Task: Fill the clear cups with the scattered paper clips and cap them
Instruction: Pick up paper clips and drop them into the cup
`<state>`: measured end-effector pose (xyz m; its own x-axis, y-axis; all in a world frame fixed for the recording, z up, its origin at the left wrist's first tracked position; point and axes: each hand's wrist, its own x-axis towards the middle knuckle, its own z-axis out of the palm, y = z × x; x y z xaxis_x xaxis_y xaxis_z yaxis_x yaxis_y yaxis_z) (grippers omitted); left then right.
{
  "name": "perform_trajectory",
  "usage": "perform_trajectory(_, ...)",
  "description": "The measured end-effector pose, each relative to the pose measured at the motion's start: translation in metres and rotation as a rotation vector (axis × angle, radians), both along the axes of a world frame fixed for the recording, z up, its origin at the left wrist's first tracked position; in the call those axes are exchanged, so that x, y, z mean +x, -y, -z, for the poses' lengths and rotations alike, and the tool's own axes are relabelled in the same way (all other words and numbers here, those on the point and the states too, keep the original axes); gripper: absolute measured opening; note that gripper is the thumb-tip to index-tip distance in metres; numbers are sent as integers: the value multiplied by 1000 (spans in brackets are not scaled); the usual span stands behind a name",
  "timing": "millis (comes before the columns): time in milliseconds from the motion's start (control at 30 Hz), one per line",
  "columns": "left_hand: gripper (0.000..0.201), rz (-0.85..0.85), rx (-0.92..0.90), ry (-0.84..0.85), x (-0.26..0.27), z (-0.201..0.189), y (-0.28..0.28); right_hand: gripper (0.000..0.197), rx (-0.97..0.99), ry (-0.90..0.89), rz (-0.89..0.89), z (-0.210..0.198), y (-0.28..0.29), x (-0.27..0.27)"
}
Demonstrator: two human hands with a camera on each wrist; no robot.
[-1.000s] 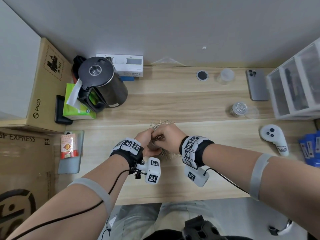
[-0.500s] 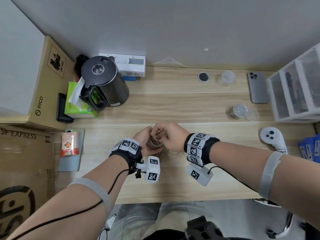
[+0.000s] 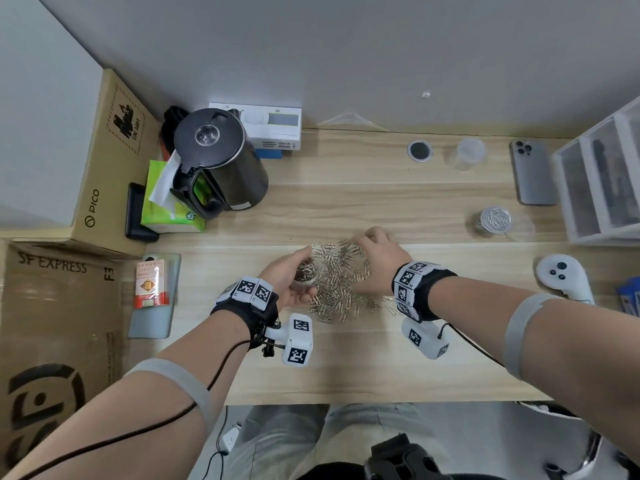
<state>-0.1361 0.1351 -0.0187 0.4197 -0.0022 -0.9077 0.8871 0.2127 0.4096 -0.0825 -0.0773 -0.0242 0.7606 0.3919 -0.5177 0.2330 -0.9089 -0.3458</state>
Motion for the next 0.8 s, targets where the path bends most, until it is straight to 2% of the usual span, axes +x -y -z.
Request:
perform_trajectory(100, 45, 58, 5, 36, -5, 0, -10, 126, -50, 15, -107, 9, -9, -7)
perform_trajectory(167, 50, 62, 19, 54, -10, 3, -18, 133, -56, 26, -176, 13, -20, -12)
perform_trajectory(233, 60, 68, 45, 65, -14, 6, -24, 132, -55, 42, -217, 17, -30, -17)
perform_trajectory(333, 61, 53, 67, 83, -17, 7, -28, 111, -38, 35, -219, 19, -39, -20)
perform_trajectory(400, 67, 45, 46, 92, -17, 7, -28, 88, 9, 23, -216, 20, -42, -19)
perform_trajectory(500, 62, 35, 38, 61, -14, 5, -27, 51, 78, 16, -190, 19, -42, -17)
perform_trajectory(567, 63, -3, 38, 17, -13, 3, -26, 34, 97, 0, -178, 19, -40, -17)
perform_trajectory(667, 63, -49, 6, -4, -12, 3, -23, 23, 115, -23, -154, 18, -39, -19)
perform_trajectory(800, 57, -83, -15, -6, -8, 1, -18, 24, 121, -33, -97, 15, -36, -16)
